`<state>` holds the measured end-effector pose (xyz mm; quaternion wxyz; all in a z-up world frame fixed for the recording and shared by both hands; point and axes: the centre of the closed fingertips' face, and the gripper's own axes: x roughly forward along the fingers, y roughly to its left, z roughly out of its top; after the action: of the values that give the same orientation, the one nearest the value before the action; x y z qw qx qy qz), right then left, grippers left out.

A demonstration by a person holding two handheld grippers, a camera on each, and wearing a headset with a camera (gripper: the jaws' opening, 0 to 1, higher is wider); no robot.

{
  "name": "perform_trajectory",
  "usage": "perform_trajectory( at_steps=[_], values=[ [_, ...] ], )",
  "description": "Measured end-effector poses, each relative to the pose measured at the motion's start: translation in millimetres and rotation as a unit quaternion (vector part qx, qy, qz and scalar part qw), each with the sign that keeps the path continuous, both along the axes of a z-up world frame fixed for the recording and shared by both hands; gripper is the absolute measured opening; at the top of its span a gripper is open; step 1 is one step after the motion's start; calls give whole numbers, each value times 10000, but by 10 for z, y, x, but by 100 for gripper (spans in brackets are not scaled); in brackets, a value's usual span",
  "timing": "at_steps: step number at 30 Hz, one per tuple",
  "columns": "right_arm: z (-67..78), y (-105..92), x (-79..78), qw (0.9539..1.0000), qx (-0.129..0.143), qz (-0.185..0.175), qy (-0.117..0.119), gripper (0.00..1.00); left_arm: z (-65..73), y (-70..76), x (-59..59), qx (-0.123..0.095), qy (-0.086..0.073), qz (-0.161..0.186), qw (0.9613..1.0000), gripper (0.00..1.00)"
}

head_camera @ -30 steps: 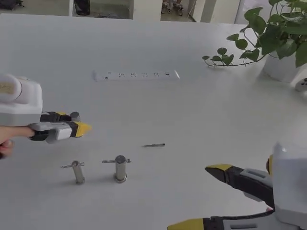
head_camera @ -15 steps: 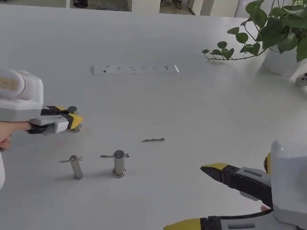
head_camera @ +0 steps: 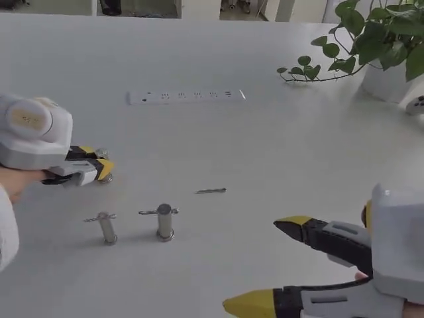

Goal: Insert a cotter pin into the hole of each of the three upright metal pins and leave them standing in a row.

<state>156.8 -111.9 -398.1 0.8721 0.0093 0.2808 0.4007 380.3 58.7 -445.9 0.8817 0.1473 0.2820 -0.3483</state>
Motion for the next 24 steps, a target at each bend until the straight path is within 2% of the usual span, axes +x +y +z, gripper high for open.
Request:
perform_trajectory(
  at_steps=[2,4,8,9,10,11,12,16,17,20,22,24],
  values=[
    [1,-4,-8,10000,16,-7,-10,85,77,24,-26,-48,-25,23,10000,9],
    [-6,-6,-18,10000,35,-17,-5,85,168,25,-59,-185,0,60,9998,9],
    [-15,17,-45,10000,65,26,-19,86,347,25,-133,-270,-84,81,9996,9],
    [-13,29,-47,10000,82,37,-32,87,383,29,-147,-336,-56,140,9993,9],
    [-11,36,-50,9999,83,51,-43,87,424,27,-188,-537,81,294,9981,9],
    [-7,44,-52,9999,78,68,-67,87,451,29,-207,-599,91,301,9977,9],
    [-4,49,-52,9999,78,72,-83,87,489,42,-244,-590,19,257,9979,9],
    [23,93,-60,9997,124,125,-151,86,597,38,-394,-542,-61,228,9982,9],
    [18,111,-69,9996,86,194,-165,86,726,27,-519,-520,-190,240,9982,9],
    [12,135,-77,9994,42,276,-197,86,864,-12,-629,-624,-320,241,9972,9],
    [18,141,-76,9994,62,263,-213,86,941,-90,-730,-663,-492,0,9966,9],
    [18,146,-79,9994,69,247,-219,86,970,-138,-820,-725,-488,-96,9961,9]
  ],
)
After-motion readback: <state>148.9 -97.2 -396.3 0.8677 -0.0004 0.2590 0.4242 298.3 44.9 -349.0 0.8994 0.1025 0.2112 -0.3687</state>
